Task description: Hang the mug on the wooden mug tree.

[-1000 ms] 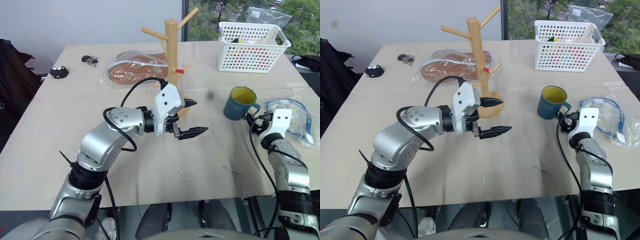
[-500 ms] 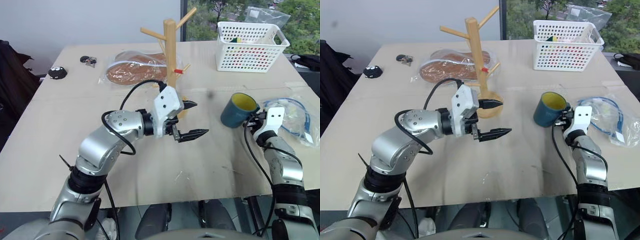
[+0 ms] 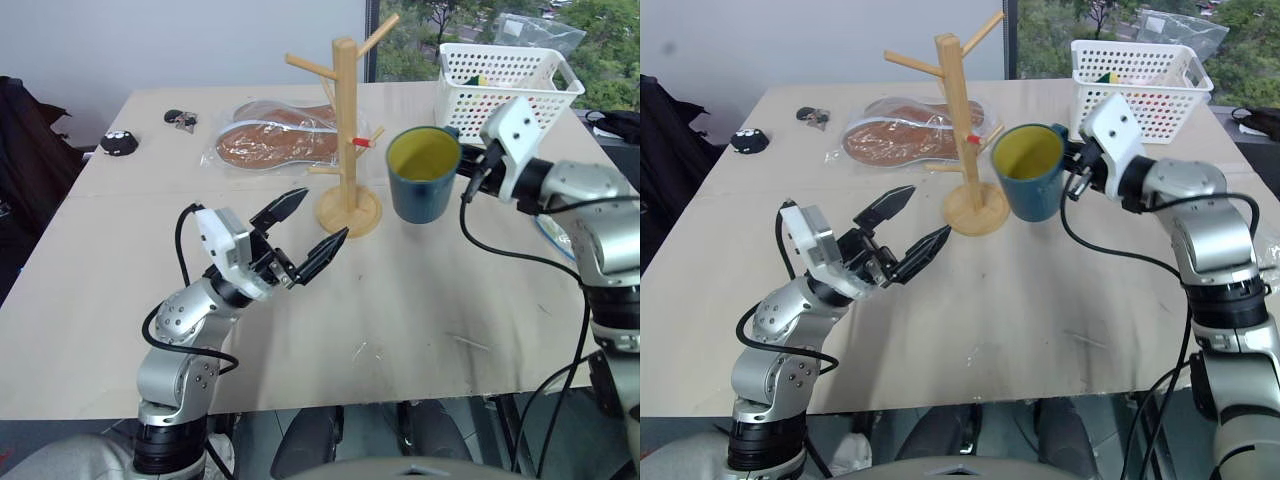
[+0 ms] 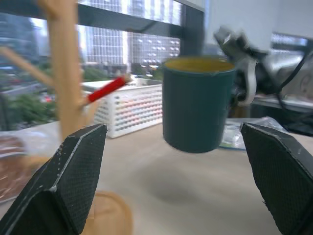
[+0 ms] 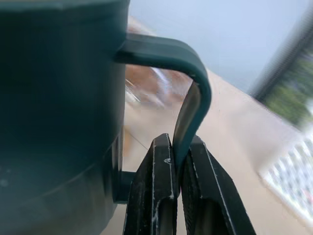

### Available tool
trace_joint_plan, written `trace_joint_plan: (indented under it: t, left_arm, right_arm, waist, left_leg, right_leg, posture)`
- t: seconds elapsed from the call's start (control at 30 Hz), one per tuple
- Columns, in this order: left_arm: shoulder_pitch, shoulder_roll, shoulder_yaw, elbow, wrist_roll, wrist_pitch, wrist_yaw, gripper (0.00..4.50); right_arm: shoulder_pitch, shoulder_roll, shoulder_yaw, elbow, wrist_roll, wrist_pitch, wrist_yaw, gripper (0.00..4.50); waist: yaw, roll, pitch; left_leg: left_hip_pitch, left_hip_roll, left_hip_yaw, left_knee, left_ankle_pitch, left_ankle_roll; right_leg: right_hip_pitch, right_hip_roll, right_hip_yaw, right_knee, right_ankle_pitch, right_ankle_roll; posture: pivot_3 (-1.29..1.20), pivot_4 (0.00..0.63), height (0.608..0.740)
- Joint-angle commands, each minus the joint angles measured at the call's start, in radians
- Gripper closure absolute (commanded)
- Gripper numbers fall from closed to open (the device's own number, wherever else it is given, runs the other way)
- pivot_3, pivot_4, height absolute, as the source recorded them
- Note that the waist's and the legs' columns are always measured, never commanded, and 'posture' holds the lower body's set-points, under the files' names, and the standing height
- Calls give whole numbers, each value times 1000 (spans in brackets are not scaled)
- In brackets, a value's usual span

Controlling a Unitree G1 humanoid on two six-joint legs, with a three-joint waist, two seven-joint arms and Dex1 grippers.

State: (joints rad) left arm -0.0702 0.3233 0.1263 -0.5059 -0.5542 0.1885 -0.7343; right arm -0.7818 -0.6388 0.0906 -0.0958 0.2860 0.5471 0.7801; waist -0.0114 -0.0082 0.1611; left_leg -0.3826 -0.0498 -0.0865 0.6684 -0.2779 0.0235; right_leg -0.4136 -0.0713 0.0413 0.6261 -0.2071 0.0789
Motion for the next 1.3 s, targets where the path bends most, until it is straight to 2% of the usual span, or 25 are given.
trace_joint_plan:
  t: [0.03, 0.2, 0.57, 1.0, 1.3]
  left_arm:
    - [10, -9, 29, -15, -13, -67, 11, 0]
    - [6, -26, 19, 7, 7, -117, 26, 0]
    - [17, -60, -15, 24, 59, -188, 76, 0]
    - [28, -48, -34, 25, 58, -190, 89, 0]
    - [33, -45, -42, 29, 54, -193, 88, 0]
  right_arm:
    - [-116, 9, 59, -47, -6, 98, 29, 4432]
    - [-251, 45, 157, -30, -42, 197, 39, 4432]
    - [-341, 59, 252, 114, -162, 200, 70, 4432]
    - [-383, 136, 242, 204, -233, 162, 59, 4432]
    - [-405, 118, 242, 172, -249, 165, 94, 4432]
  waist:
    - [2, 0, 0]
    - [1, 0, 0]
    - [-2, 0, 0]
    - [-4, 0, 0]
    - [-3, 0, 0]
  left_leg:
    - [0, 0, -1, 0, 0, 0]
    - [-1, 0, -1, 0, 0, 0]
    - [-1, -1, -1, 0, 0, 0]
    - [-2, 0, 0, -2, 0, 0]
    - [-2, 0, -1, -2, 0, -1]
  right_leg:
    - [0, 0, -1, 0, 0, 0]
    - [-1, -1, -1, 0, 0, 0]
    - [-1, -1, -1, 0, 0, 0]
    - [-3, 0, -1, 0, 0, -1]
    - [-4, 0, -1, 0, 0, -1]
  posture:
    - [0, 150, 740]
    - [0, 150, 740]
    - [0, 150, 740]
    - [0, 150, 740]
    - [0, 150, 740]
